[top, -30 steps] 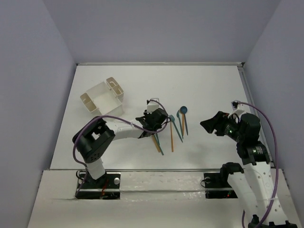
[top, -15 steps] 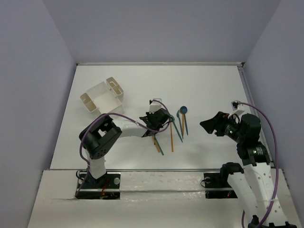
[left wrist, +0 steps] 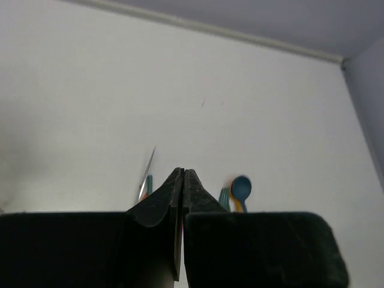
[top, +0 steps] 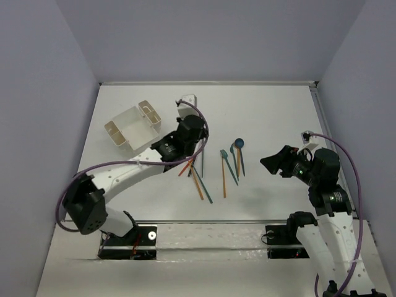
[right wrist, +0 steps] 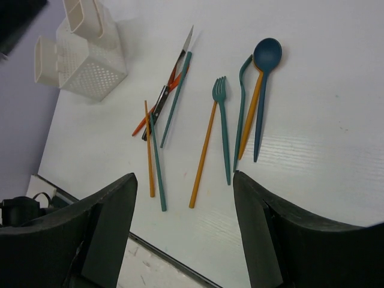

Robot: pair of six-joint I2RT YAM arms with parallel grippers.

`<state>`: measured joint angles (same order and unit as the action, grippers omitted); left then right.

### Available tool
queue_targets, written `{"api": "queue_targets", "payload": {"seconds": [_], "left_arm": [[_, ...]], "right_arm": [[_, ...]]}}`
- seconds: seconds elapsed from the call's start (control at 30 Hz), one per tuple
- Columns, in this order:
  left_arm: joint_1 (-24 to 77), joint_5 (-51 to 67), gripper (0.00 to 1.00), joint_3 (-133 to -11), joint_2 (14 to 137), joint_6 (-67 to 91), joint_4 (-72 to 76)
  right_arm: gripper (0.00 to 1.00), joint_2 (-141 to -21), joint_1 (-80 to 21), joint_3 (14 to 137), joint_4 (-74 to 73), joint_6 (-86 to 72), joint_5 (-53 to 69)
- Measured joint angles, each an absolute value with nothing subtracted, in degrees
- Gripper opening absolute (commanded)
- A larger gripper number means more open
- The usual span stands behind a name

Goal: Sort the eating utensils into containers

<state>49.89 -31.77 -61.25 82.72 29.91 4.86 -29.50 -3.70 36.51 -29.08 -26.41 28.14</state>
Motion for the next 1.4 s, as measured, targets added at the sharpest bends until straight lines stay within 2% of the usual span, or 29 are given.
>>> {"api": "queue_targets", "payload": {"seconds": [0.23, 0.5, 0.53, 0.6, 0.7, 0.77, 0.97, 1.03, 1.27, 1.4], "left_arm": [[31.9, -33.2, 0.00, -70.1, 73.1, 23.7, 5.0], [18.1, -34.1, 0.00, -72.3, 79.4, 16.6, 4.3], [17.1, -33.3, 0.00, -72.3, 80.5, 16.4, 3.6], [16.4, -30.9, 0.00, -72.1, 81.7, 16.7, 2.5], [17.4, -23.2, 0.00, -68.4, 80.5, 18.4, 1.5], [21.6, -20.4, 0.00, -65.4, 79.0, 19.4, 0.1], [40.6, -14.0, 0.33, -61.9, 80.0, 22.3, -2.0], [42.4, -13.3, 0.38, -61.2, 82.7, 23.5, -2.2], [43.3, -12.6, 0.37, -63.6, 96.8, 25.4, -3.1], [43.9, -12.2, 0.35, -69.8, 104.2, 25.4, -4.4]], "right_arm": [[0.71, -27.9, -3.7, 35.8, -28.9, -26.4, 28.2], [0.70, -26.6, -3.7, 35.6, -28.8, -26.6, 28.8], [0.65, -26.5, -3.7, 35.6, -28.7, -26.6, 28.9], [0.64, -26.5, -3.7, 35.6, -28.6, -26.5, 29.1], [0.64, -28.3, -3.7, 35.6, -28.2, -26.7, 30.2], [0.64, -30.9, -3.9, 35.6, -27.9, -26.7, 30.7], [0.65, -33.6, -7.4, 34.7, -26.7, -27.1, 30.1], [0.65, -34.0, -9.3, 34.6, -26.5, -27.2, 29.0], [0.65, -33.3, -11.0, 34.6, -26.5, -27.2, 26.7], [0.65, -33.2, -11.0, 34.6, -26.5, -27.2, 26.3]]}}
